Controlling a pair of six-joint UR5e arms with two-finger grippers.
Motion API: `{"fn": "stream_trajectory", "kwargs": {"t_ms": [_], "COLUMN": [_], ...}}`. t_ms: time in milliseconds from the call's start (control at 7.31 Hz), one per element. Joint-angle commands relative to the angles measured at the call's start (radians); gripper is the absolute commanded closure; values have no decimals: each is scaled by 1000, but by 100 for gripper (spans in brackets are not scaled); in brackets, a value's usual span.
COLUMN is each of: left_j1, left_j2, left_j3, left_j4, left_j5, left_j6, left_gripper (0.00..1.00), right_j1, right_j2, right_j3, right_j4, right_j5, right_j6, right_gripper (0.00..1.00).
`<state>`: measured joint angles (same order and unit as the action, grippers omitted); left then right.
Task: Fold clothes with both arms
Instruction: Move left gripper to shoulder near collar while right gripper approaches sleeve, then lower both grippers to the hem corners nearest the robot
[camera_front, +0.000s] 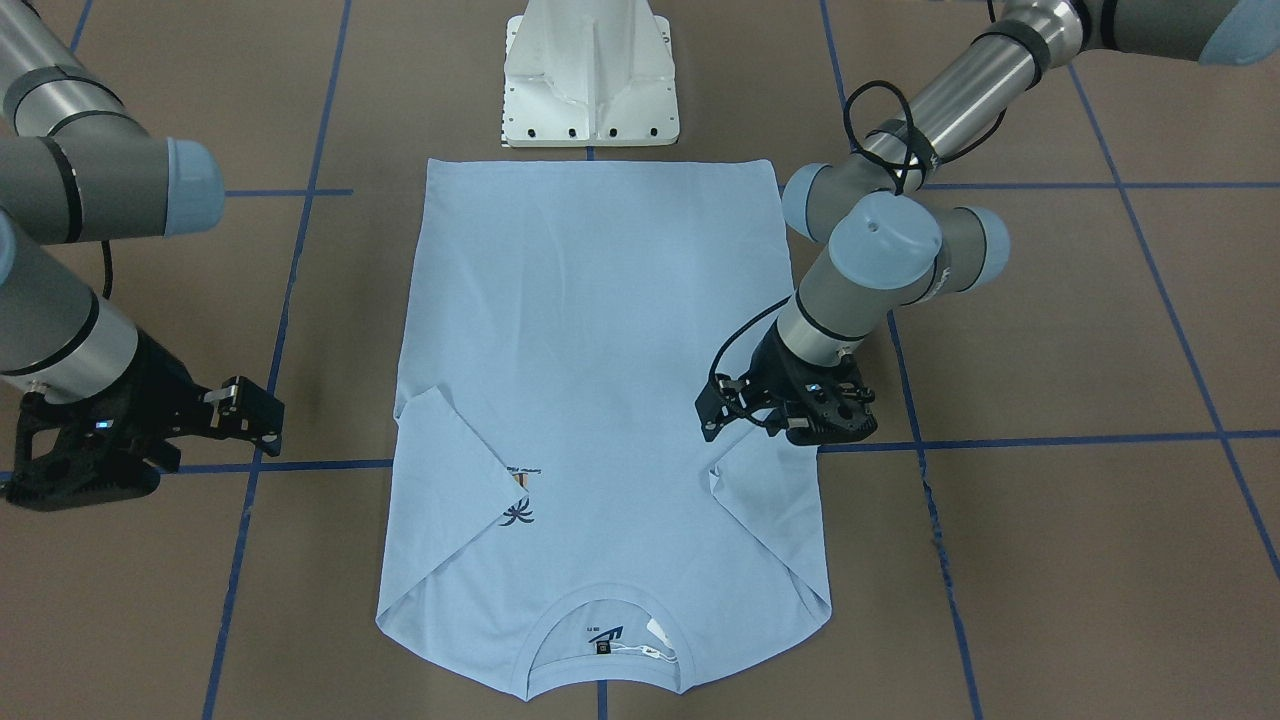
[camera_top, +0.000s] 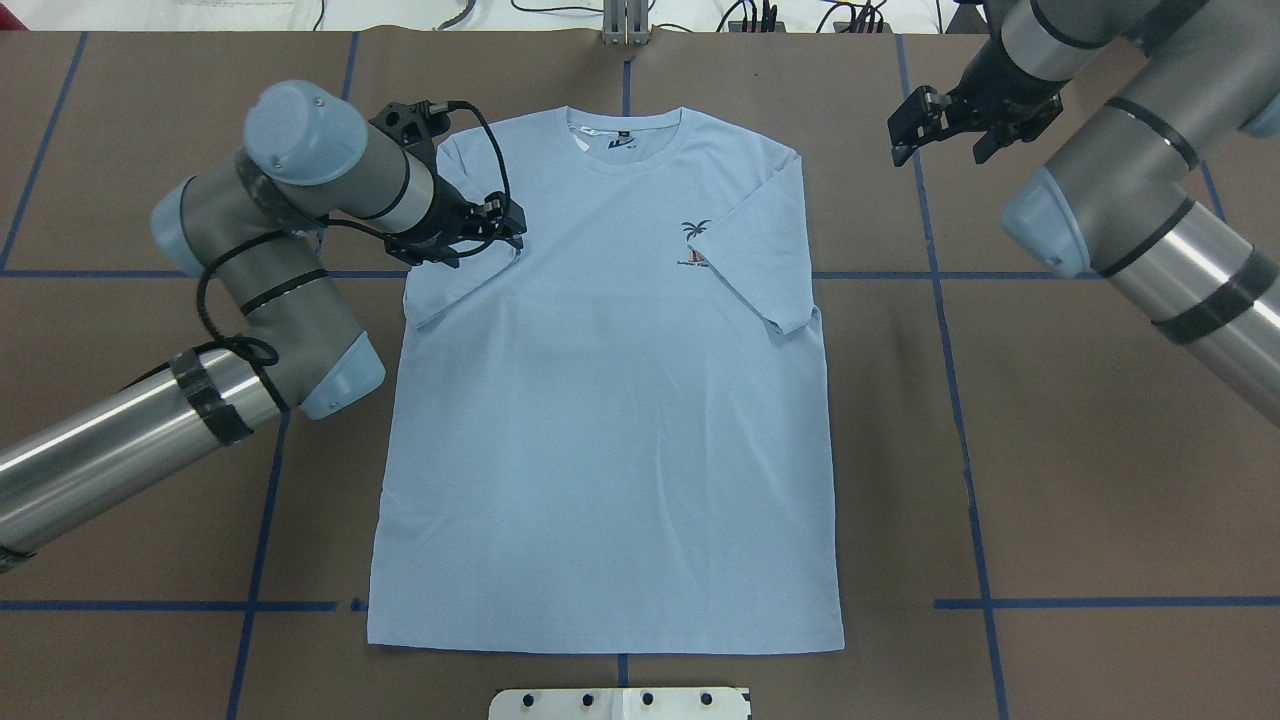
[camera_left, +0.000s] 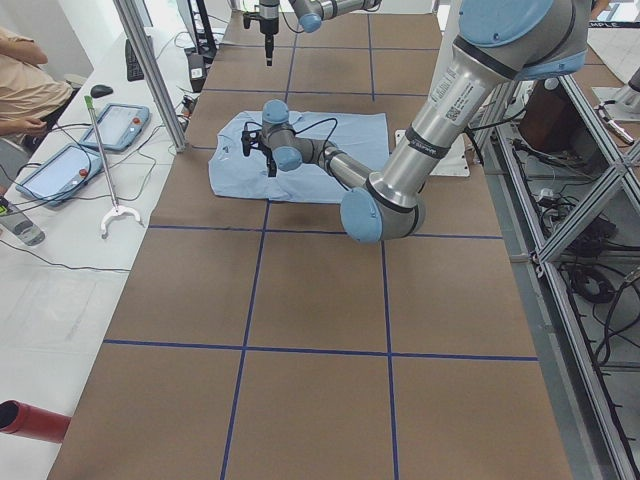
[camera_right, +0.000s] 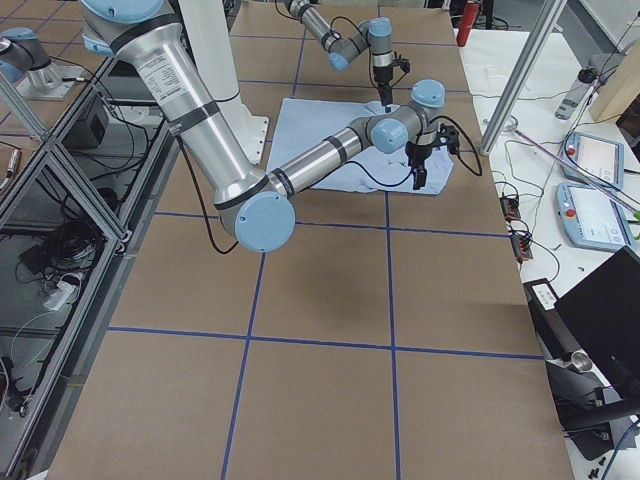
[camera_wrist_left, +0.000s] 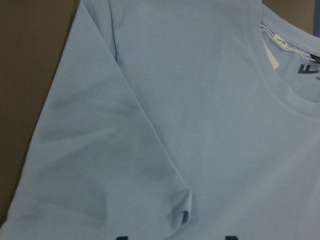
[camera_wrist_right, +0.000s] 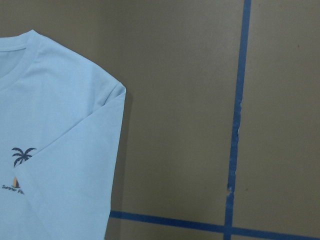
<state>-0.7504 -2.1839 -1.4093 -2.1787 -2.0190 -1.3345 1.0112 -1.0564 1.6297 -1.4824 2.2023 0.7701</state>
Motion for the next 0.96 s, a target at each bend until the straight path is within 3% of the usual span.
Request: {"fn": "stream_trajectory", "kwargs": {"t_ms": [0, 137, 411, 684, 821], "left_j1": [23, 78, 156, 312, 410], "left_j2": [180, 276, 453, 554, 567], "left_j3": [-268, -381, -567, -663, -669], "left_j4": [0, -1, -6, -10, -10], "left_j5": [-15, -1, 57, 185, 283], "left_j6": [5, -3, -40, -170, -240], "left_gripper": [0, 0, 0, 0, 0], "right_j1": [-171, -280, -511, -790, -869], "right_j2": [-176, -245, -354, -443, -488], "right_j3": [311, 438, 588, 645, 644], "right_j4": [1, 4, 100, 126, 195], "right_j5": [-114, -201, -388, -675, -758], "right_j6": [296, 474, 759, 956, 1010], "right_gripper": [0, 0, 0, 1, 4]}}
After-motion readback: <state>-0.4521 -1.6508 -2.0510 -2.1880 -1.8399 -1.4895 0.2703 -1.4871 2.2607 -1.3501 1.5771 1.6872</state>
